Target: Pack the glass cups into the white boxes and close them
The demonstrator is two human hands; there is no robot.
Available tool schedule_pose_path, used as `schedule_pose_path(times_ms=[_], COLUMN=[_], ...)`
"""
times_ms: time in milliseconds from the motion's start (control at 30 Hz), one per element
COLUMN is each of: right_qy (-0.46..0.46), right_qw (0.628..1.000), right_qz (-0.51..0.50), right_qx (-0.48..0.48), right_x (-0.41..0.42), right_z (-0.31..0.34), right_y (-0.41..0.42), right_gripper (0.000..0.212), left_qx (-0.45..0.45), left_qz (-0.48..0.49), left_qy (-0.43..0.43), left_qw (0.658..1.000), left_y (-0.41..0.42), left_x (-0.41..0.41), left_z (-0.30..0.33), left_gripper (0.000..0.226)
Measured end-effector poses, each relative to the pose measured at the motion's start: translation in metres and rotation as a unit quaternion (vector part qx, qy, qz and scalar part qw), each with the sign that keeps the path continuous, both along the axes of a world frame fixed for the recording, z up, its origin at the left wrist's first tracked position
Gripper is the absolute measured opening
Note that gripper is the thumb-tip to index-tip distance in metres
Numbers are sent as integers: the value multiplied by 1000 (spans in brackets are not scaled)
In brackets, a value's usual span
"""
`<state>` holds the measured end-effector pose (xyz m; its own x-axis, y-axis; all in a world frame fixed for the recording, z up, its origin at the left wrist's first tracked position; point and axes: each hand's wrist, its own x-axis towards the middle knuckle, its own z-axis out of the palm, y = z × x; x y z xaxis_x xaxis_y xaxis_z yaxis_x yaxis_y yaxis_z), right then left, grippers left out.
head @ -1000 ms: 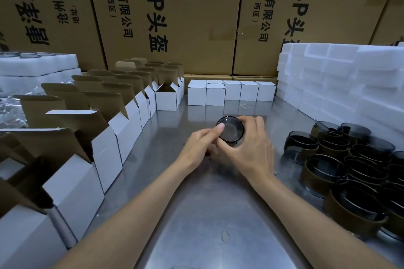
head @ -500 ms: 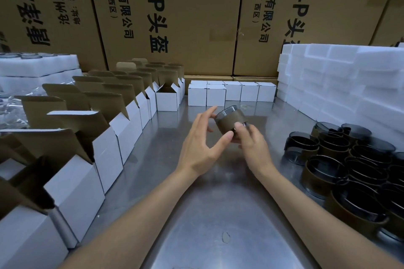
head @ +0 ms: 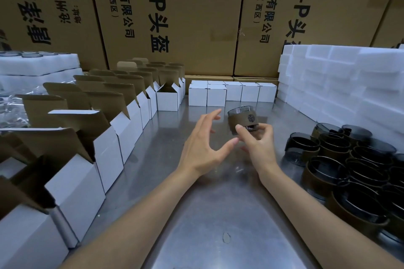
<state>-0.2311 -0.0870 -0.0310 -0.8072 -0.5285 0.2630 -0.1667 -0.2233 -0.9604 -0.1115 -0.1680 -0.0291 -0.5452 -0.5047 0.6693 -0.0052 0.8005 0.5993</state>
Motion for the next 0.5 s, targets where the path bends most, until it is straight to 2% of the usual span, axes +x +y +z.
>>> schedule_pose_path(times_ms=[133,300,400,467,500], right_qy=[59,134,162,135,86], right_qw=[997,990,986,991,995], right_qz=[-38,-43,-34,2,41], right_qx=[-7,-14,14,23,23], right_x=[1,6,11,11,11], right_z=[-2,-1,-1,-1,0], right_y=[1,0,0,0,0], right_gripper=[46,52,56,56,52], left_qx=[-14,-106,-93,-67,-56], left_qz=[3,18,38,46,49], left_qy=[-10,-18,8,36,46], left_qw=[1000,994,995,996,996], left_y=[-1,-2,-3,-5,-7], left_x=[0,-4,-5,-4,-4], left_z=[-1,-3,-2,-2,-2], left_gripper=[73,82,74,65,64])
